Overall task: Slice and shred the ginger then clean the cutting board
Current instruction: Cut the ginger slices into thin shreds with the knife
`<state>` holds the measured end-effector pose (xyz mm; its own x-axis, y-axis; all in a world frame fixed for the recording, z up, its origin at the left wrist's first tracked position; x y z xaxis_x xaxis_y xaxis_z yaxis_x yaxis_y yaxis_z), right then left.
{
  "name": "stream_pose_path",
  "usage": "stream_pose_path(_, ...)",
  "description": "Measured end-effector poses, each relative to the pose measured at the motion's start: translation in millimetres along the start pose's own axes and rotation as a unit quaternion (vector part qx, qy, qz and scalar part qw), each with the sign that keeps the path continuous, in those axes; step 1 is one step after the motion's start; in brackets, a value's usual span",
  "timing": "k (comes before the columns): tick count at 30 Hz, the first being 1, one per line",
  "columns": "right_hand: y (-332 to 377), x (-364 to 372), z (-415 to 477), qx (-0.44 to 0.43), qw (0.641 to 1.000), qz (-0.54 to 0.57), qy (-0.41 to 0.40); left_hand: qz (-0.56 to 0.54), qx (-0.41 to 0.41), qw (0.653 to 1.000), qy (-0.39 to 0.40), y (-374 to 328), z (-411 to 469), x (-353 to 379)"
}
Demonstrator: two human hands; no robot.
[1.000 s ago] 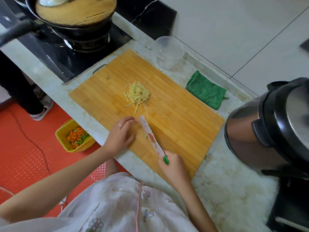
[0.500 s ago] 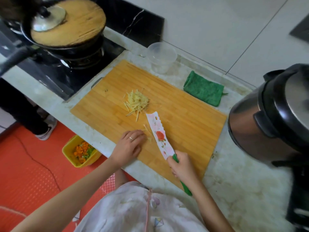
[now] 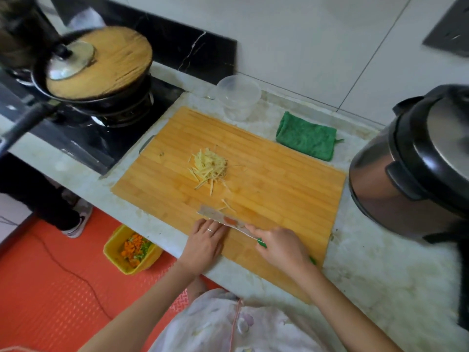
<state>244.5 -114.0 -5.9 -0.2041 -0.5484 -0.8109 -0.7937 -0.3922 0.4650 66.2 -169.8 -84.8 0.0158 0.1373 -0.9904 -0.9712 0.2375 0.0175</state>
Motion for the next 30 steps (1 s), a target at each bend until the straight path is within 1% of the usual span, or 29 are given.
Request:
stream_pose_path(11,4.5,-5.0,-6.8,0.004,1.000,0.013,-0.011,-0.004,-0.023,0.998,-0.058,-4.3,-1.9,3.2)
stream_pose_path(19,8.9,-5.4,-8.2,0.009,1.000,0.007,-0.001,-0.001,-0.017,0.998,-0.054,-2.8,-1.3,4.0)
stream_pose_path(30,13.2,1.7,2.7,0.018,0.999,0.041,-0.011,-0.052,-0.006,0.998,-0.017,5.0,1.3,3.0)
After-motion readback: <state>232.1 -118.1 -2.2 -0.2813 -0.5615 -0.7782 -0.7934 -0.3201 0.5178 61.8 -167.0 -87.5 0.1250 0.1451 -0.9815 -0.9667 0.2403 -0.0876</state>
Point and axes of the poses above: each hand's wrist, its own z-axis towards the middle knuckle, its own x-axis out of the palm, y = z × x, the point moved 3 cm from there along z, towards the middle knuckle, and after that the axes turned 15 degrees about z, right-handed, at the moved point
